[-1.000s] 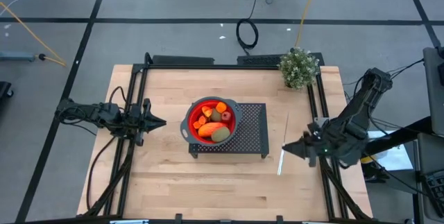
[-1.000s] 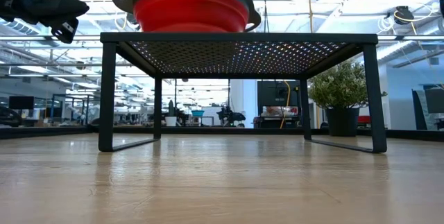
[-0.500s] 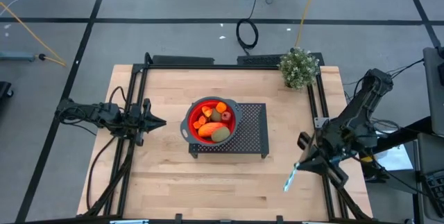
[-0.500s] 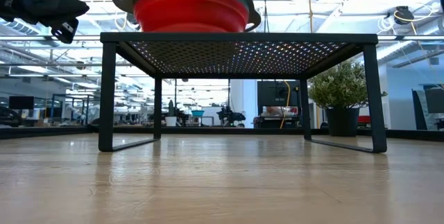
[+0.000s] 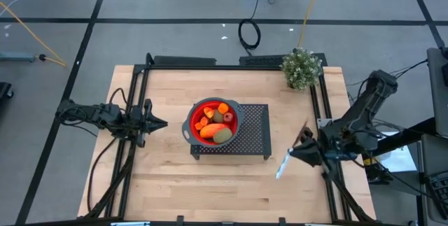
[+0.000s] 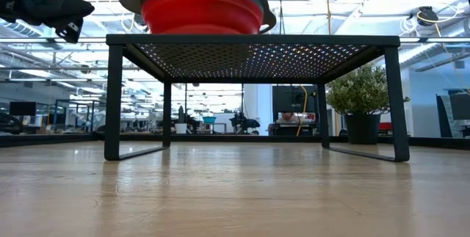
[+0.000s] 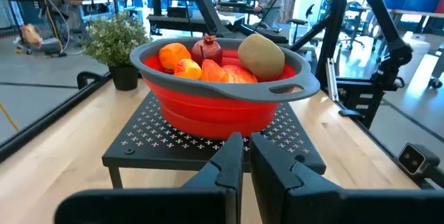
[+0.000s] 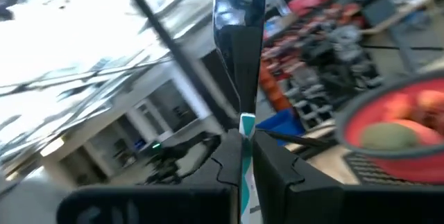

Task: Pick & Place Fruit
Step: Put the blue and white patterned knife on the shelf

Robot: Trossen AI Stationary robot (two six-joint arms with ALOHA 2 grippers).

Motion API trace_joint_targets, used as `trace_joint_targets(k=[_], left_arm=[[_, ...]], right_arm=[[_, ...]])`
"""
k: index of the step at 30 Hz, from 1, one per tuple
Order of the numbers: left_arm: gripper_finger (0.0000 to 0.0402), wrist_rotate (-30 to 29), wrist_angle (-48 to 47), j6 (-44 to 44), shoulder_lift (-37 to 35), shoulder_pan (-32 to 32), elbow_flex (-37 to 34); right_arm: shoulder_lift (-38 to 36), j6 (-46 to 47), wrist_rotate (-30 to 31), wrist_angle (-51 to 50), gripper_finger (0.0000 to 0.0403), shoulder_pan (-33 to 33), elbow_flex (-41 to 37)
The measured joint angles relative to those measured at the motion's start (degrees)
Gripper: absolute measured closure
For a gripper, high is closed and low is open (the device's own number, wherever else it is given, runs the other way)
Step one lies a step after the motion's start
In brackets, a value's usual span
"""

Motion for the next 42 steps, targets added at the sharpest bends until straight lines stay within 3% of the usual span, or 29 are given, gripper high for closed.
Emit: trace_joint_targets(k=[9, 19, 25, 37, 42], left_arm=[[0.0376, 0.0, 0.0, 2.1, 0.0, 0.0, 0.0], [0.0376, 0.0, -0.6, 12.4, 0.0, 0.0, 0.0], [0.0376, 0.0, -4.1, 13.1, 0.0, 0.0, 0.0], [0.0376, 0.0, -6.6, 13.9, 0.0, 0.0, 0.0], [0.0376, -0.1, -6.6, 15.9, 0.0, 0.0, 0.0]], right_arm=[[3.8, 19.4, 0.9, -6.3, 0.0394, -8.7, 0.0], [8.1, 37.6, -6.5, -7.8, 0.0394, -17.3, 0.0], [9.0, 44.0, -10.8, -9.7, 0.0394, -21.7, 0.2], [9.8, 58.1, -21.1, -50.5, 0.0394, -31.7, 18.1], [13.2, 62.0, -29.2, -63.6, 0.0394, -36.9, 26.2]])
